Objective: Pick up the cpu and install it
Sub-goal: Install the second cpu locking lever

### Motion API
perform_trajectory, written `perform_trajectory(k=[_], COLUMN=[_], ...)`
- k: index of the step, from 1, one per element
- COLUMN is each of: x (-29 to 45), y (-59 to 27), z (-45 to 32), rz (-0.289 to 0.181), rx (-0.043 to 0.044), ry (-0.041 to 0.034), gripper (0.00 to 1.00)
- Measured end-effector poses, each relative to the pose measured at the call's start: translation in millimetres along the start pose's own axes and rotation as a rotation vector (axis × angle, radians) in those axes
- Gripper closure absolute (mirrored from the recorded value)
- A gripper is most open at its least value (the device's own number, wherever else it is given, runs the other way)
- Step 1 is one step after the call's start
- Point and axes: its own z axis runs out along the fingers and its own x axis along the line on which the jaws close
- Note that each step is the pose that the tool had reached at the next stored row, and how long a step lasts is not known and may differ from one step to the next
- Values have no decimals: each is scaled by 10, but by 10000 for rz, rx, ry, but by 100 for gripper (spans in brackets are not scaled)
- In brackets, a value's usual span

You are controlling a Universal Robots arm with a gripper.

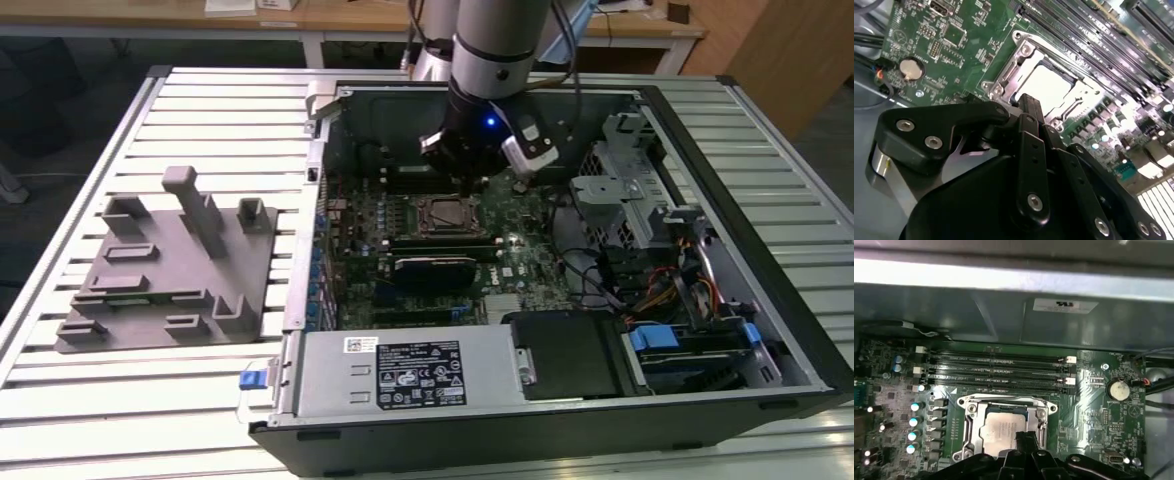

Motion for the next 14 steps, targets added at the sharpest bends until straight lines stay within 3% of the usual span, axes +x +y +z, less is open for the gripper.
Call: perform_trajectory(k=[4,10,14], x=[1,8,11], y=[-17,-160,-210], z=[-33,-47,-53], rz=[-1,4,32], rx=[-3,-6,-17], ry=[2,21,36], gripper=[89,89,89])
